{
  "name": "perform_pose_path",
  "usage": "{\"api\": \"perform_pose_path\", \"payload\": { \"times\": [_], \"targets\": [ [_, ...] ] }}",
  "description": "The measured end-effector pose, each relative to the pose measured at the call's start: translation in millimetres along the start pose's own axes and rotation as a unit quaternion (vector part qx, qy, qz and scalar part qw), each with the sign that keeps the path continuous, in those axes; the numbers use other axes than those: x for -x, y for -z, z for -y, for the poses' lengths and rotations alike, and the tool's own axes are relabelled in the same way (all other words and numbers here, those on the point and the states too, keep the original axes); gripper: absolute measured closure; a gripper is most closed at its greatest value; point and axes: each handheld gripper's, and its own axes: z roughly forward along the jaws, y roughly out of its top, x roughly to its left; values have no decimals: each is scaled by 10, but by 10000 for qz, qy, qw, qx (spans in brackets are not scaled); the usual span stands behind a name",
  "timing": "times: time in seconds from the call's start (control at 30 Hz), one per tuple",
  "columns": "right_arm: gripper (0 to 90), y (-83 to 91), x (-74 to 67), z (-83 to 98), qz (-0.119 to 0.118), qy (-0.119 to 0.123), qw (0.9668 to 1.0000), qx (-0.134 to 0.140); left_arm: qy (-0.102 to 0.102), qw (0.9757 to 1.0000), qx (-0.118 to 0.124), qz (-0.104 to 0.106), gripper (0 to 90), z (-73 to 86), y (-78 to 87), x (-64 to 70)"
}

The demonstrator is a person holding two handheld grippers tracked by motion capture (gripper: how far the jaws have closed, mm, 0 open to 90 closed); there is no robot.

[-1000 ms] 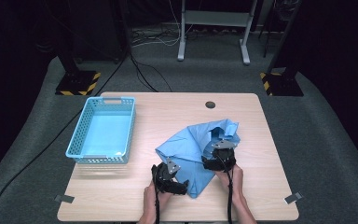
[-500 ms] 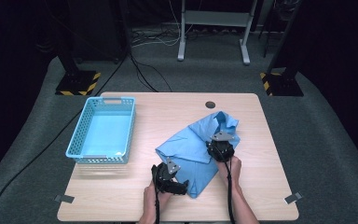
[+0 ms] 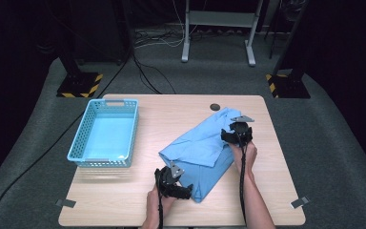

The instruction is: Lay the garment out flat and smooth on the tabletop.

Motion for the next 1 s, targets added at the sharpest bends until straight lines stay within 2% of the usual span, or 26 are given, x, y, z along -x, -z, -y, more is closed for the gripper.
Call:
{"api": "perform_pose_path", "payload": {
  "times": [0.03,0.13,0.2,0.27,0.37,0.47,0.5,0.63,0.67,0.77,1.0],
  "targets": [
    [250,0,0,0,0,0,10000,0,0,10000,0,0,4,0,0,0],
    [179,57,80,183,27,-44,9999,-119,7,10000,0,7,4,0,0,-2],
    [115,73,104,370,-102,-62,9995,-308,1,10000,-2,46,7,-3,2,-11],
    [98,82,95,426,-153,-55,9993,-330,41,9999,77,97,6,-8,6,-43],
    [49,96,52,565,-427,-68,9983,-398,199,9997,161,-22,5,-53,9,-139],
    [16,77,-6,696,-573,-57,9969,-536,209,9995,153,-200,4,-160,-22,-267],
    [16,77,-6,696,-573,-57,9969,-536,209,9995,153,-200,4,-160,-22,-267],
    [4,49,-23,735,-618,-22,9957,-686,150,9995,-104,-245,4,-176,-134,-319],
    [4,51,-26,738,-619,-14,9957,-692,183,9997,-39,-171,4,-160,-145,-328],
    [10,71,-35,767,-606,1,9963,-608,188,9996,18,-188,5,-140,-136,-301],
    [12,169,-44,849,-640,42,9962,-589,-60,9999,32,-93,6,-90,-83,-131]
  ]
}}
